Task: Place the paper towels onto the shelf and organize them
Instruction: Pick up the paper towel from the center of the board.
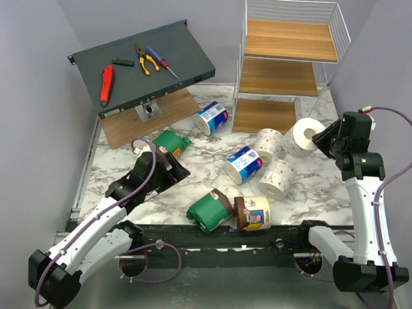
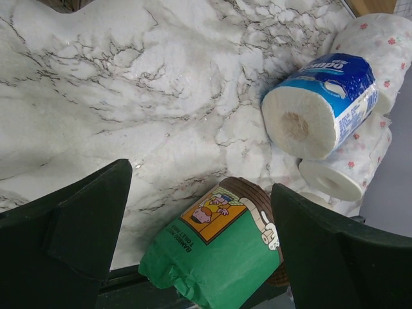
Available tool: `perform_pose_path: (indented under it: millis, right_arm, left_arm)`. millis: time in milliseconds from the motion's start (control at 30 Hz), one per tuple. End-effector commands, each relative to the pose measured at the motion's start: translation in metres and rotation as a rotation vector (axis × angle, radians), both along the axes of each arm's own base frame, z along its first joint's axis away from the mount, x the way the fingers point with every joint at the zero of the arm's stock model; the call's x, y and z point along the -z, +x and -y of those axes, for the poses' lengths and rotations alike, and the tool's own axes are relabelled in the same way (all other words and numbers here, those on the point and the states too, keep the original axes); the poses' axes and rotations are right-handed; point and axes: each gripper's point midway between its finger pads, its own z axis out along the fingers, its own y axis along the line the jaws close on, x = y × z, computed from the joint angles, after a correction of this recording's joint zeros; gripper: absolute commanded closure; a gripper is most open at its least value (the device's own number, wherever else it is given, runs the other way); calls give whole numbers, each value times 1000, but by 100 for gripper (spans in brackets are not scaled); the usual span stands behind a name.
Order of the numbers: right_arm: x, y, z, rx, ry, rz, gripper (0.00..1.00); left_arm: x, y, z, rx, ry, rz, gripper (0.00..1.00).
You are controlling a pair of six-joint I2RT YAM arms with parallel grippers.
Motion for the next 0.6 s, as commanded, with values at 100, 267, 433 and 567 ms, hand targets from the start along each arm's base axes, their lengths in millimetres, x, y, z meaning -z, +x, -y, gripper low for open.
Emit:
perform_pose_path:
  millis: [100, 267, 433, 567]
  right_arm:
    - [-65, 18, -35, -198, 14, 104, 70]
    - [-90, 41, -45, -233, 21, 146, 69]
    - [-120, 63, -63, -278, 36, 206, 69]
    - [-152, 76, -89, -342, 26, 248, 69]
  left_arm:
    - [-11, 1, -1, -25, -19, 16, 6]
    - [-12, 2, -1, -30, -22, 13, 7]
    - [-13, 4, -1, -36, -14, 15, 7]
    - [-18, 7, -1, -36, -2, 20, 7]
